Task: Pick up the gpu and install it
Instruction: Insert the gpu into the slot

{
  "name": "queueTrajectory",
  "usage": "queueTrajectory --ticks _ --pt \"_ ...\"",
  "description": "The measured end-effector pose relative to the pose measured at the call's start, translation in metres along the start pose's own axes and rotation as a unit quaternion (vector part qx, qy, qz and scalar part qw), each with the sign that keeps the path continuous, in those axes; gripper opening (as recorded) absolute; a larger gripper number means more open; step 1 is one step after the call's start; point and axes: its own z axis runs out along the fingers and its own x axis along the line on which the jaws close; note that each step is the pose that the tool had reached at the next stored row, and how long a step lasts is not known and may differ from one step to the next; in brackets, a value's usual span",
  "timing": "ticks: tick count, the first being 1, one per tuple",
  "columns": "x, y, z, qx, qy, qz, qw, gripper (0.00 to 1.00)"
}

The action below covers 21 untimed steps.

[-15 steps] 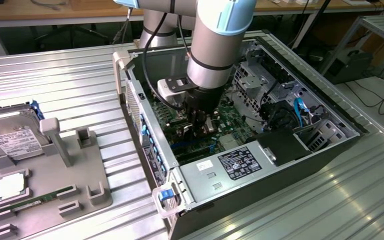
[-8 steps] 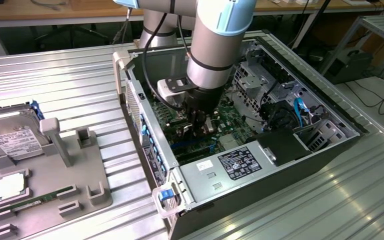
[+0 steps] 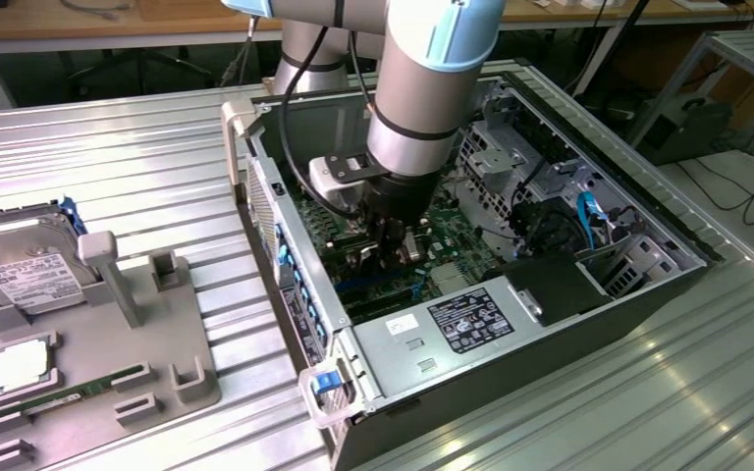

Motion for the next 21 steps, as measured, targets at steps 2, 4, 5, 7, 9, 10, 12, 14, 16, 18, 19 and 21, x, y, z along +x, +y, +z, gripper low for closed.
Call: queueTrajectory --ticks 2,4,5,7,9,10,12,14,16,18,19,21 --pt "0.0001 0.0002 -0.0006 0.0 0.0001 0.0 1.0 0.28" --pt "0.0 0.0001 -0.0013 0.0 0.0 0.0 1.0 0.28" --pt "0.0 0.0001 -0.0013 0.0 0.0 0.0 1.0 0.28" --pt "0.0 0.0001 -0.0014 0.0 0.0 0.0 1.0 0.28" --pt "0.0 0.0001 -0.0014 0.0 0.0 0.0 1.0 0.28" --pt "0.0 0.0001 -0.0013 0.0 0.0 0.0 1.0 0.28" --pt "0.0001 0.0002 -0.0011 0.0 0.0001 0.0 1.0 0.28" --pt "0.0001 0.0002 -0.0006 0.0 0.0001 0.0 1.0 0.28" --pt "0.0002 0.0013 -0.0002 0.0001 0.0001 0.0 1.0 0.28" --pt "0.0002 0.0023 0.0001 0.0 0.0001 0.0 1.0 0.28" --pt "0.0002 0.0023 0.0002 0.0 0.0001 0.0 1.0 0.28" --pt "0.0002 0.0025 0.0005 -0.0003 0.0001 0.0 1.0 0.28"
